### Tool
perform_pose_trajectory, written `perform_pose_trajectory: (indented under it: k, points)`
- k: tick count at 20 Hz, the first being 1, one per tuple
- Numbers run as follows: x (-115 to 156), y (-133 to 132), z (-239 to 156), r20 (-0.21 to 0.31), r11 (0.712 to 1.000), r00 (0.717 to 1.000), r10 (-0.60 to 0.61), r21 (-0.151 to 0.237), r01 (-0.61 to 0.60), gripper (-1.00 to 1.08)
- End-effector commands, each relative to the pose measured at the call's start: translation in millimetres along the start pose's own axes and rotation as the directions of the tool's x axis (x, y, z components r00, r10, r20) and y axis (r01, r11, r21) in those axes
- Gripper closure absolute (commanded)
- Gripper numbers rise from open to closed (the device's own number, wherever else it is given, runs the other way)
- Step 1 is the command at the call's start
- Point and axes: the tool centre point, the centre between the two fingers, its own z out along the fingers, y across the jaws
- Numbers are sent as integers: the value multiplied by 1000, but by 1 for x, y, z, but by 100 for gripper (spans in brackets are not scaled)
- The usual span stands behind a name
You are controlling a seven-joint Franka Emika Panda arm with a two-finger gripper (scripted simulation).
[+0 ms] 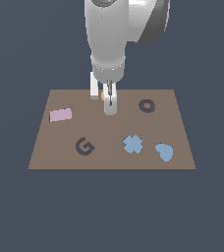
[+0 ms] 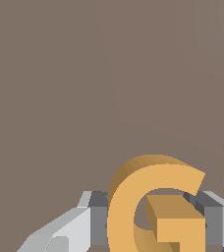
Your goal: Insert a designated object into the corresponding slot on a board.
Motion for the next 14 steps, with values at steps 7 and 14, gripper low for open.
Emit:
perform_pose_trajectory:
  k: [7, 14]
  points:
    - [0, -1, -3, 0, 1000, 1000, 3, -1, -3, 108]
    - [0, -14, -4, 0, 998, 998, 58, -1, -58, 108]
